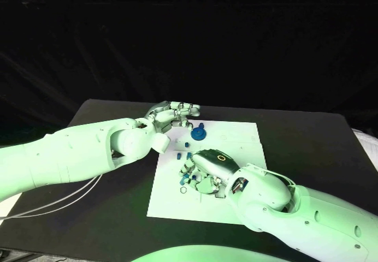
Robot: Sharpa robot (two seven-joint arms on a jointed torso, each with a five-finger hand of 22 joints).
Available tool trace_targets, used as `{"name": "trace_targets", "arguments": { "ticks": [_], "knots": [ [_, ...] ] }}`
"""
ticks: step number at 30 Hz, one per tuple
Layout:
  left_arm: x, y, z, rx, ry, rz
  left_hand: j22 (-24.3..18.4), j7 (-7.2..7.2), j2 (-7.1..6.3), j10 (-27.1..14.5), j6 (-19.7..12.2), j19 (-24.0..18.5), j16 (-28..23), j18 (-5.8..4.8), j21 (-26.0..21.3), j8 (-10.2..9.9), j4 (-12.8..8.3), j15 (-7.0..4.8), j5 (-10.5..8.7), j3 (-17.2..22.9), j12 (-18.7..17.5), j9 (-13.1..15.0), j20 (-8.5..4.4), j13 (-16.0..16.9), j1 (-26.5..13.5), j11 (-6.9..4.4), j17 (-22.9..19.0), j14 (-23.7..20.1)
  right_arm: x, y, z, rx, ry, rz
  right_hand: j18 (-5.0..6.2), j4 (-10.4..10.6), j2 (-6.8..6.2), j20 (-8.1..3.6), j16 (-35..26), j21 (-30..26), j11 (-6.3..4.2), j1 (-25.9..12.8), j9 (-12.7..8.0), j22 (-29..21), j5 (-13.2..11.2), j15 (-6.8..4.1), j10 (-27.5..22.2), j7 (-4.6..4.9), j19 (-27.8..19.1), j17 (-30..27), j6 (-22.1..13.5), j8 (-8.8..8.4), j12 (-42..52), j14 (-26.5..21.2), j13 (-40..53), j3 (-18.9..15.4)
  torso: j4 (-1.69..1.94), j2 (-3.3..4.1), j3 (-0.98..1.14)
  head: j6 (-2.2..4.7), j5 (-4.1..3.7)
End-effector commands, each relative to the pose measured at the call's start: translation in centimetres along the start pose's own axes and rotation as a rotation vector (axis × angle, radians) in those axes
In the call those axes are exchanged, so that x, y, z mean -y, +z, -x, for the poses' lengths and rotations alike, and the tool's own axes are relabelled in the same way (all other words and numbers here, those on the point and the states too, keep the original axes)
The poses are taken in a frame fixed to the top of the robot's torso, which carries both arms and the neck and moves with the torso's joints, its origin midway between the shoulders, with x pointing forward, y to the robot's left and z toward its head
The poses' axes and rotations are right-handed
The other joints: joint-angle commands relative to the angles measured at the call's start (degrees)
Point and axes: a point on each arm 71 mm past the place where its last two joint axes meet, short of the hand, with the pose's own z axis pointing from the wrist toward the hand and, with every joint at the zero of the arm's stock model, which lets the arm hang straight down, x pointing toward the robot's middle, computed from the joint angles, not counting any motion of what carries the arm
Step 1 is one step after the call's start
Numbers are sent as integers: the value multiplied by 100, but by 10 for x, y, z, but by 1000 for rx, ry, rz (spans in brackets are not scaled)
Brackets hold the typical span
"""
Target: Assemble the parts on the task board
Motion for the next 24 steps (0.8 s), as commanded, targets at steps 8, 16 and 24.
{"name": "trace_targets", "arguments": {
  "ticks": [8,16,24],
  "knots": [
    [1,1,-3,-25,-1,-8,-8,4,17,-23,-23,36,-20,103,-32,20,-27,8,-10,-5,31,-6,6,9,60,3,-9,-49,-3,2,-15,-66,0,25,-25,-56,54,-39,5,0,-349,84,8,-7,22,-42,372,29,5,-4,11,-5,-5,217,24,87,-12,-2,5,-28,27],
    [1,1,-3,-25,0,-8,-12,6,26,-30,-26,37,-18,103,-37,23,-33,9,-10,-8,40,-6,8,9,69,5,-12,-53,-2,1,-18,-91,-19,17,-24,-59,55,-40,5,-5,-346,83,8,-15,26,-41,370,31,1,-5,8,-7,-10,216,25,91,-13,-3,7,-44,33],
    [1,1,-3,-25,0,-7,-13,6,27,-32,-27,37,-18,103,-37,23,-34,10,-10,-8,42,-6,8,9,70,6,-13,-53,-1,1,-17,-81,-78,15,-23,-61,55,-40,1,-7,-345,81,9,-19,27,-40,370,32,-1,-11,8,-8,-13,215,25,92,-9,-4,8,-53,29]
  ]
}}
